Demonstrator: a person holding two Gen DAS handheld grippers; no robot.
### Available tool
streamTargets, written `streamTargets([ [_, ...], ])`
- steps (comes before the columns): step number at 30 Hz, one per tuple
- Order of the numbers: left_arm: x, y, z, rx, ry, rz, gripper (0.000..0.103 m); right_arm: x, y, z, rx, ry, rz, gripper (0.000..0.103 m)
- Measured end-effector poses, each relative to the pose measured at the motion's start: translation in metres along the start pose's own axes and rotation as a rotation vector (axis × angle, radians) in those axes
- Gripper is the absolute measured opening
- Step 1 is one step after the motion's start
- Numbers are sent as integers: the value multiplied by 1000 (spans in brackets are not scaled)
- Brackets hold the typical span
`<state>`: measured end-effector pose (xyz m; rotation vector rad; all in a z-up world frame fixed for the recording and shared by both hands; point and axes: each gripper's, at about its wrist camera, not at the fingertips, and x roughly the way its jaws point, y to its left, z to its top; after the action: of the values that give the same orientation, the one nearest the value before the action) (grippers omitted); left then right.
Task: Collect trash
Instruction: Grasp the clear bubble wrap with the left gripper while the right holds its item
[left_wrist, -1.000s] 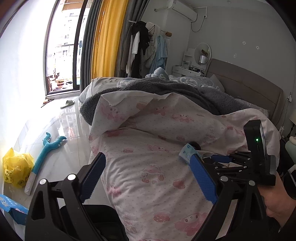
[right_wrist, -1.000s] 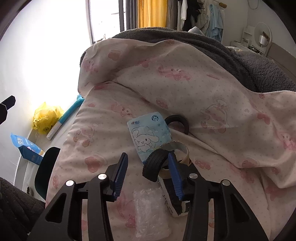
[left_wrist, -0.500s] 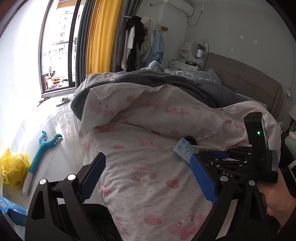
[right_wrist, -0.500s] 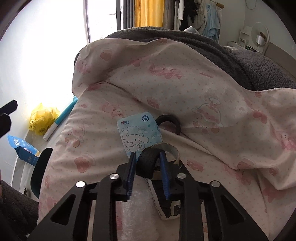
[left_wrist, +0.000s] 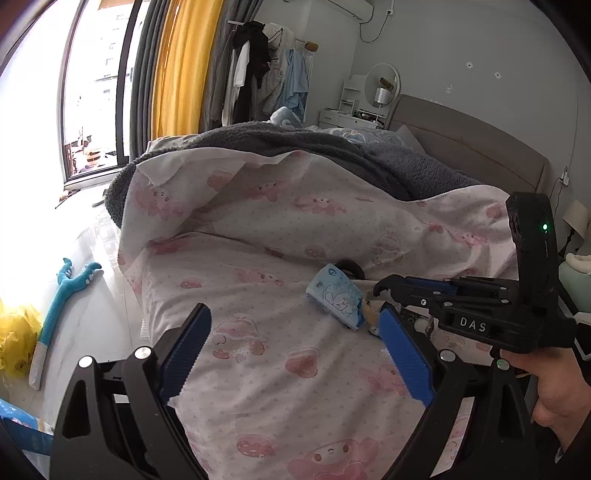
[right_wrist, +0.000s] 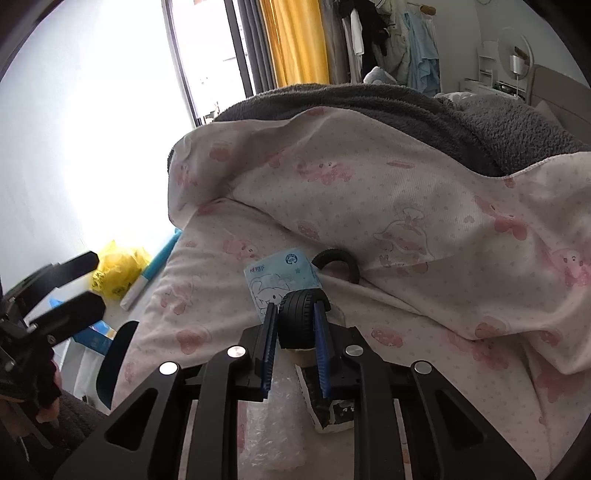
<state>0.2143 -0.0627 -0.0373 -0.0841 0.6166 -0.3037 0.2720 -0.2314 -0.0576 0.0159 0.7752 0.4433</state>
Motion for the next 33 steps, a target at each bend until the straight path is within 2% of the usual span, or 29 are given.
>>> streamTargets([
  [3,3,-8,-2,12,5,-32,94,-10,-8,4,43,-40,54,19],
  [7,11,-18,-5,23,22,-112,94,-21,-18,8,74,-70,74,20],
  [16,33,-62,-21,138,63,-238,95,-41,-41,6,128,-115,94,20],
  [21,50,-83,-31,197,110,-267,95,-46,-53,1,143,-115,95,20],
  [25,65,-88,-38,198,159,-272,93,-47,-59,-1,146,-116,104,20],
  [31,78,-93,-43,188,194,-271,82,-52,-73,-6,172,-113,137,20],
  [33,83,-93,-44,179,209,-267,72,-55,-76,-7,173,-113,139,20],
])
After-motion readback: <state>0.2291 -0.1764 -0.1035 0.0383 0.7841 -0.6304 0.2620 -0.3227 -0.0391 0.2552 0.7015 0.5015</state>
